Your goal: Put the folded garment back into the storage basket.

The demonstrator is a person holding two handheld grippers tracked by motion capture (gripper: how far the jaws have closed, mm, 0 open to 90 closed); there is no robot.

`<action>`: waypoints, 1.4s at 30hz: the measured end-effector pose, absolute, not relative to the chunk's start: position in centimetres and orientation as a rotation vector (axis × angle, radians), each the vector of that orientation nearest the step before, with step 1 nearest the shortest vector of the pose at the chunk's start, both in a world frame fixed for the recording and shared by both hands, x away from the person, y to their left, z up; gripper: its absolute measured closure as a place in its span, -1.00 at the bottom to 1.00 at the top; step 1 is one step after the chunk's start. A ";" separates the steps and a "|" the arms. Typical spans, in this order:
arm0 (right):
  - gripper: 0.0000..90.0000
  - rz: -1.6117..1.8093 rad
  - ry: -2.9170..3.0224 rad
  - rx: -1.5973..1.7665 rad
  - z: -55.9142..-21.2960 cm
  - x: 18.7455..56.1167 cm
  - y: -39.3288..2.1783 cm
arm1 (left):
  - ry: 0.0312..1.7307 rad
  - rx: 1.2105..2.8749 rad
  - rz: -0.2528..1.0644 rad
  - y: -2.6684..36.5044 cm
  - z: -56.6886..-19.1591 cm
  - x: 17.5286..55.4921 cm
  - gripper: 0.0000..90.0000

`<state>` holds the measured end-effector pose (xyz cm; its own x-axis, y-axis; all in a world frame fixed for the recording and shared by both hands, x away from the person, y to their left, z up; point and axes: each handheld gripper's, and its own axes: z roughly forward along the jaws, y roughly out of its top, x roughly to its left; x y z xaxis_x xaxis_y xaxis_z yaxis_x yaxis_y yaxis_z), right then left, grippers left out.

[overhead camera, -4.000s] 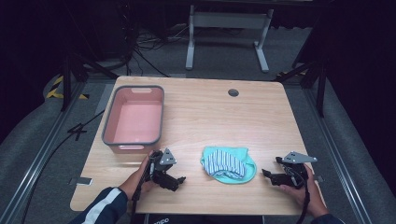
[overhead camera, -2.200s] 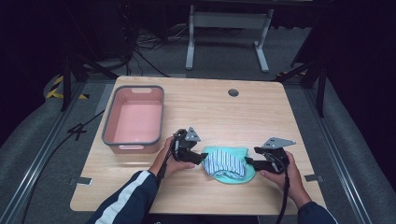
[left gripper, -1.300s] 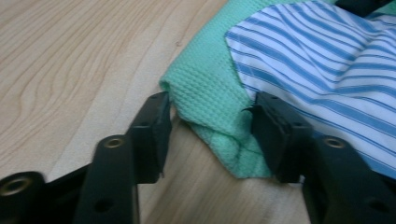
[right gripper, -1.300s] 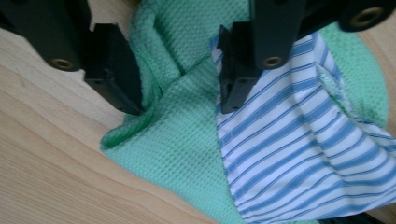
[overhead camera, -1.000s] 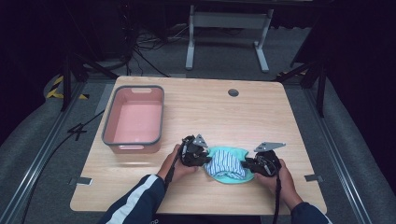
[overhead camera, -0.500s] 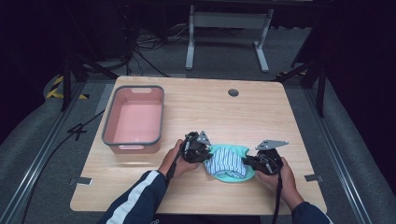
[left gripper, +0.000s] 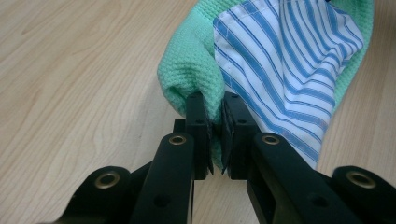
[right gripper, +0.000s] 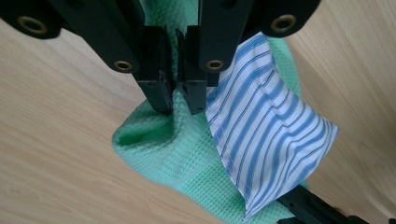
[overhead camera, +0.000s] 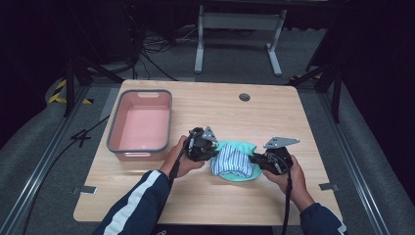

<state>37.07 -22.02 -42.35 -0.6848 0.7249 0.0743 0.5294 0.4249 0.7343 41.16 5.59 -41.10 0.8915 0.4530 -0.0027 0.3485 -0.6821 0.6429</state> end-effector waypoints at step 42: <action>0.84 1.233 2.439 0.860 -35.9 41.3 -13.0 | 0.719 2.278 0.413 15.4 -33.7 41.6 0.84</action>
